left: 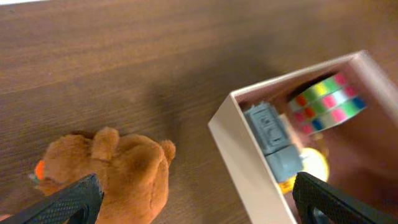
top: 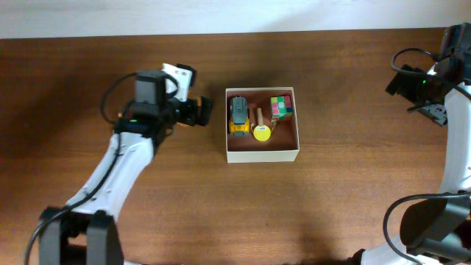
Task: Pack container
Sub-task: 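Move the left gripper over the brown plush bear and lower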
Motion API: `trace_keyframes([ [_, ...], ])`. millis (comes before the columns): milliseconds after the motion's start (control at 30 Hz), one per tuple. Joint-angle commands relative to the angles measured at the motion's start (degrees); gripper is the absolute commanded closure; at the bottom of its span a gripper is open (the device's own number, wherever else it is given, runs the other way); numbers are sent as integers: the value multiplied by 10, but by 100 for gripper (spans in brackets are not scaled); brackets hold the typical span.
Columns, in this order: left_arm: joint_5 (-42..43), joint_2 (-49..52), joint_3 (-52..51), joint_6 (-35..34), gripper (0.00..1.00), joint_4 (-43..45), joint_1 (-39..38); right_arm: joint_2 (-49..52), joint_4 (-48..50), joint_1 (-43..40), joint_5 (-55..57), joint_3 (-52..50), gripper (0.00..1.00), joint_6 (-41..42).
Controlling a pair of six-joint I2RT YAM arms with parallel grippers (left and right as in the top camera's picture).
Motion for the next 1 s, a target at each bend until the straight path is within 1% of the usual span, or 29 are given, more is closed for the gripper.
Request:
trace_keyframes([
  [0, -127, 28, 16, 28, 0, 11, -27, -1, 0, 0, -1, -3, 1, 7],
  [100, -165, 51, 16, 28, 0, 23, -35, -1, 0, 0, -1, -3, 1, 7],
  [200, -166, 67, 16, 27, 3, 31, -34, -1, 0, 0, -1, -3, 1, 7],
  [300, -182, 70, 16, 13, 3, 36, -33, -1, 0, 0, -1, -3, 1, 7],
  [500, -183, 87, 16, 12, 3, 67, -33, -1, 0, 0, -1, -3, 1, 7],
  [633, -183, 117, 16, 12, 9, 65, -35, -1, 0, 0, -1, -3, 1, 7],
  [767, -183, 145, 16, 12, 11, 66, -35, -1, 0, 0, -1, -3, 1, 7],
  [800, -183, 150, 16, 12, 17, 65, -35, -1, 0, 0, -1, -3, 1, 7],
  [900, -184, 153, 16, 10, 29, 66, -35, -1, 0, 0, -1, -3, 1, 7],
  [967, -184, 153, 16, 10, 44, 70, -35, -1, 0, 0, -1, -3, 1, 7],
])
